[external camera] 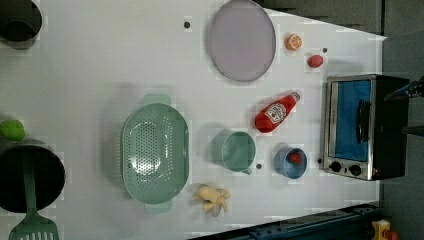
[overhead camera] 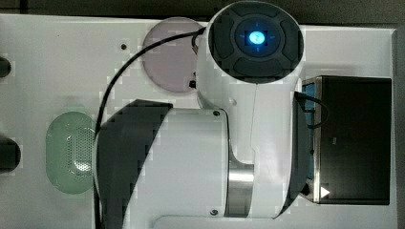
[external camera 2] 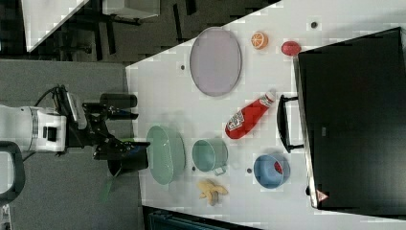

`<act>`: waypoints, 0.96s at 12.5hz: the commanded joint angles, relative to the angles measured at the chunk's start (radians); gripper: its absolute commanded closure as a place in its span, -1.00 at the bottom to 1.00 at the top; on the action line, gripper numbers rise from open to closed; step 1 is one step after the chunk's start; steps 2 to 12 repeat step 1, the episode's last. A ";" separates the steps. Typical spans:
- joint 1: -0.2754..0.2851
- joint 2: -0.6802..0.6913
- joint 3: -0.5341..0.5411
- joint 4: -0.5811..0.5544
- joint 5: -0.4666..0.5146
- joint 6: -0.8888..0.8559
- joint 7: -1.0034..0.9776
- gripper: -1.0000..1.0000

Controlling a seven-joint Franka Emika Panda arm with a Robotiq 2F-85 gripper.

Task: Pick Ketchup from oven and place it on table.

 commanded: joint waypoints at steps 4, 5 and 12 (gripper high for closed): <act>-0.008 -0.013 -0.015 0.020 0.008 0.010 0.031 -1.00; -0.008 -0.013 -0.015 0.020 0.008 0.010 0.031 -1.00; -0.008 -0.013 -0.015 0.020 0.008 0.010 0.031 -1.00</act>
